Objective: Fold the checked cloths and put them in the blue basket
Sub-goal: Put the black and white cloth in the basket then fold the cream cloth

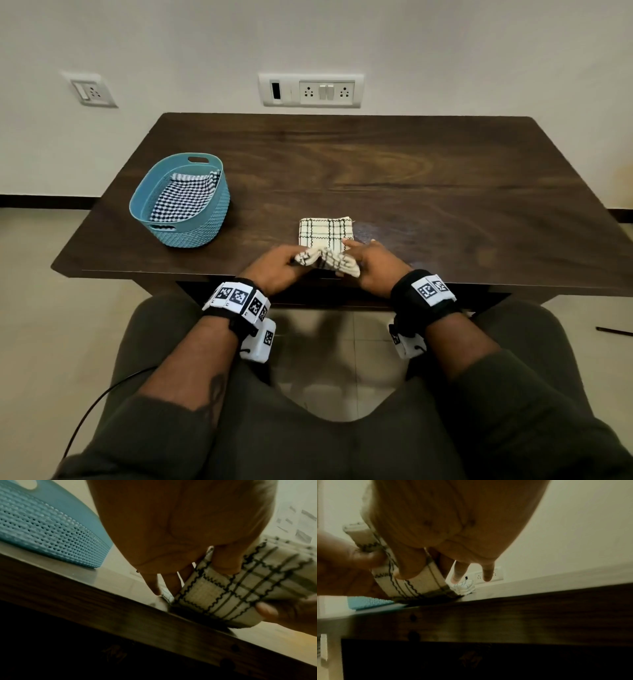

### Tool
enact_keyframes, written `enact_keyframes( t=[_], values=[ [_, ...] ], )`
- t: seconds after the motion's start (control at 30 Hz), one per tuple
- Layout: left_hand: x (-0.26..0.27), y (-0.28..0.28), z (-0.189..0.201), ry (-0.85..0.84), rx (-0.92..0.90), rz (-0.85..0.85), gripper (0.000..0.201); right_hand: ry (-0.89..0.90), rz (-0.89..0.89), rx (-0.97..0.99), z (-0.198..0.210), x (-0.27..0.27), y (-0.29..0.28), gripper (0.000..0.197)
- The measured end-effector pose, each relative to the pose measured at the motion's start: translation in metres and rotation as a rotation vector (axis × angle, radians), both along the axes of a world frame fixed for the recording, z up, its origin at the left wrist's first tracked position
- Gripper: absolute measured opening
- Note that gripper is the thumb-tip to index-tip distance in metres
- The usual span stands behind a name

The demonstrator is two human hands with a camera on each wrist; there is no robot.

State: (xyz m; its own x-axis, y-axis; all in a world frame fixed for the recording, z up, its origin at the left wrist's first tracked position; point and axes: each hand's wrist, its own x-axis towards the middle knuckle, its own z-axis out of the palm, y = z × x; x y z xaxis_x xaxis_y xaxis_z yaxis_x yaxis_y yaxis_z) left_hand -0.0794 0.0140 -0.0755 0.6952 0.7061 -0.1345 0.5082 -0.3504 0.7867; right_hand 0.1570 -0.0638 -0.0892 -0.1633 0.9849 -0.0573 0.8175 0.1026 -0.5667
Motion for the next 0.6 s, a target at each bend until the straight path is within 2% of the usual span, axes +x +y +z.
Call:
enact_keyframes(
  t=[0.07,0.17,0.2,0.3,0.43,0.5,0.6],
  values=[
    [0.004,0.005,0.0,-0.053,0.011,0.134,0.013,0.195,-0.151,-0.003,0.002,-0.003,0.004,0.034],
    [0.014,0.017,-0.007,-0.181,-0.033,0.309,0.032,0.393,-0.314,-0.021,0.0,-0.009,0.013,0.038],
    [0.018,0.02,-0.01,-0.176,-0.022,0.35,0.037,0.41,-0.364,-0.025,-0.001,-0.01,0.017,0.036],
    [0.03,0.024,-0.013,0.049,0.111,0.434,0.035,0.317,-0.481,-0.027,-0.003,-0.014,0.023,0.026],
    [0.042,0.023,-0.012,0.222,0.14,0.436,0.033,0.25,-0.544,-0.059,-0.003,-0.018,0.031,0.019],
    [0.043,0.023,-0.009,0.218,0.115,0.438,0.034,0.305,-0.583,-0.042,-0.002,-0.019,0.033,0.022],
    [0.045,0.025,-0.001,0.115,0.064,0.465,0.035,0.402,-0.639,0.027,0.001,-0.019,0.036,0.034]
  ],
)
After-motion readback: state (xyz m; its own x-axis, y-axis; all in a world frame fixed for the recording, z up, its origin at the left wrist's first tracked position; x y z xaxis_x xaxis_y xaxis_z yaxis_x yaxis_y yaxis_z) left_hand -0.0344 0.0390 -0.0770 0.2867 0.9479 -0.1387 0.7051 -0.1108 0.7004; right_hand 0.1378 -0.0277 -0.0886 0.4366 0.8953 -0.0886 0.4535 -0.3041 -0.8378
